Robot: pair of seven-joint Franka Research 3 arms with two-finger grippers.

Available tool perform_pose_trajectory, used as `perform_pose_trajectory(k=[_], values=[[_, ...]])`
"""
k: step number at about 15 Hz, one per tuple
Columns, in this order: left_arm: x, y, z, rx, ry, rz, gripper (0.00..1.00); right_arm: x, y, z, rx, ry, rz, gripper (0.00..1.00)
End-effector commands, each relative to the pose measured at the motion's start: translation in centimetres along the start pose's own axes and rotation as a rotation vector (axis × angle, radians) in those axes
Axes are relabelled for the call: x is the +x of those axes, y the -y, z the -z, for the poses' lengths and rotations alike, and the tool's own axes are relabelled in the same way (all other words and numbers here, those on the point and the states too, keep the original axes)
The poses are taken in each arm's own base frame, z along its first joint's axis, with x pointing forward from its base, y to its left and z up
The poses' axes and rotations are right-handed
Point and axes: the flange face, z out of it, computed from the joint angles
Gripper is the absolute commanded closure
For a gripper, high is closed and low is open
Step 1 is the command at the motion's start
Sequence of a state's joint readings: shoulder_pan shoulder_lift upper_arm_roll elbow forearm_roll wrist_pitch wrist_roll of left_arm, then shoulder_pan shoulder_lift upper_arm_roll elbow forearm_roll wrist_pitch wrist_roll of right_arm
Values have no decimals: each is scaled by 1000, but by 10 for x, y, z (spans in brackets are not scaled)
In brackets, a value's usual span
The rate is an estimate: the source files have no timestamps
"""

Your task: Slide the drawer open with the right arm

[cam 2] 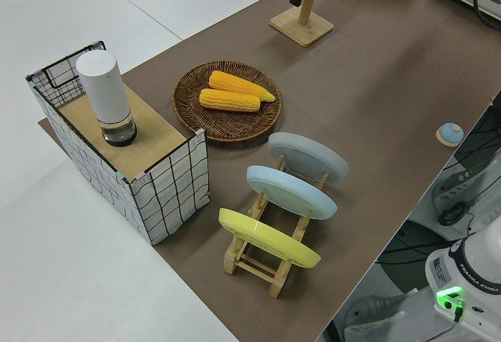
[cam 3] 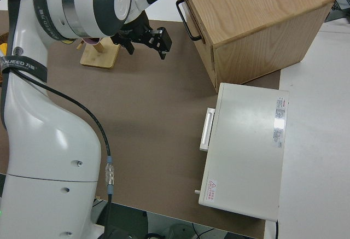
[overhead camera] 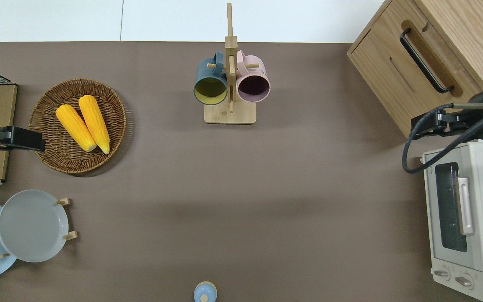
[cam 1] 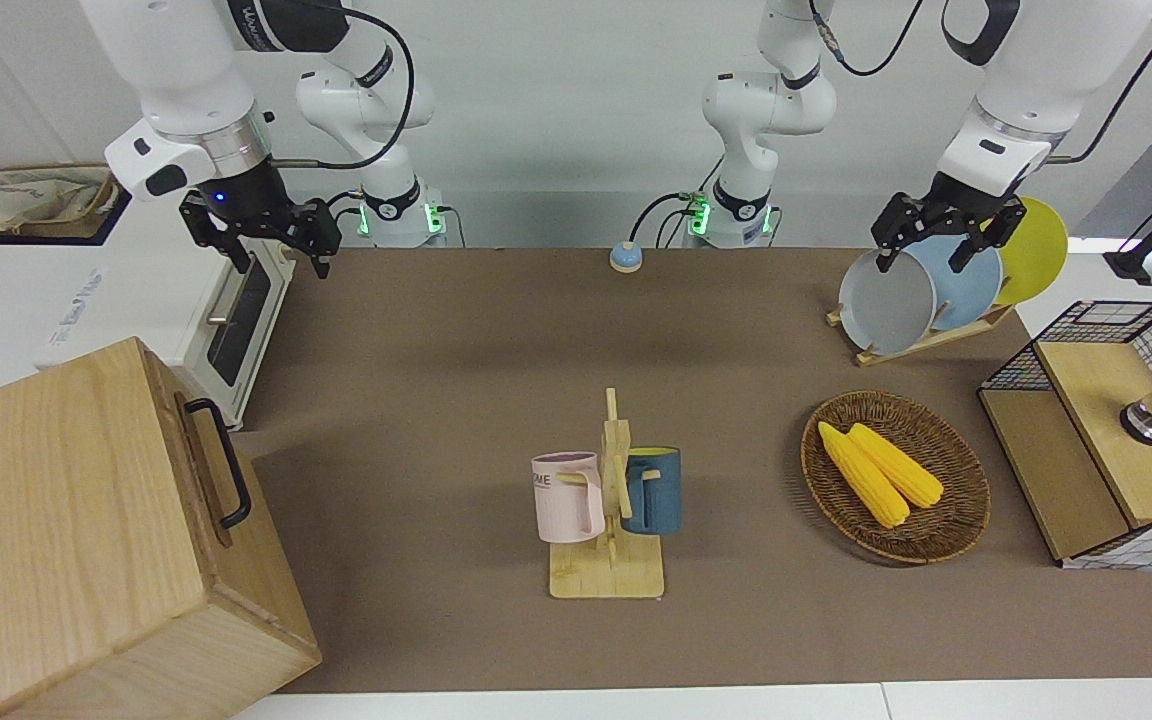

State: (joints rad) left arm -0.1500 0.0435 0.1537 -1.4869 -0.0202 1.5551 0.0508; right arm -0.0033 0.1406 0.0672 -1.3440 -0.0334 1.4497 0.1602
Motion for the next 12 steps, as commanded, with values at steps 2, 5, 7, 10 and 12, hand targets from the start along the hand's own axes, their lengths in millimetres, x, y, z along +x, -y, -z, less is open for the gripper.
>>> perform_pose_trajectory(k=[2, 5, 7, 10, 12], values=[[4, 0, 2, 16, -7, -8, 2, -4, 2, 2, -9, 8, 1, 13], [4, 0, 2, 16, -7, -8, 5, -4, 2, 3, -2, 8, 1, 13], [4, 0, 2, 16, -7, -8, 2, -4, 2, 3, -4, 7, 2, 13], [4, 0, 2, 16, -7, -8, 5, -4, 2, 3, -17, 5, 0, 13], [4, 0, 2, 16, -7, -8, 2, -3, 1, 3, -22, 4, -2, 13]])
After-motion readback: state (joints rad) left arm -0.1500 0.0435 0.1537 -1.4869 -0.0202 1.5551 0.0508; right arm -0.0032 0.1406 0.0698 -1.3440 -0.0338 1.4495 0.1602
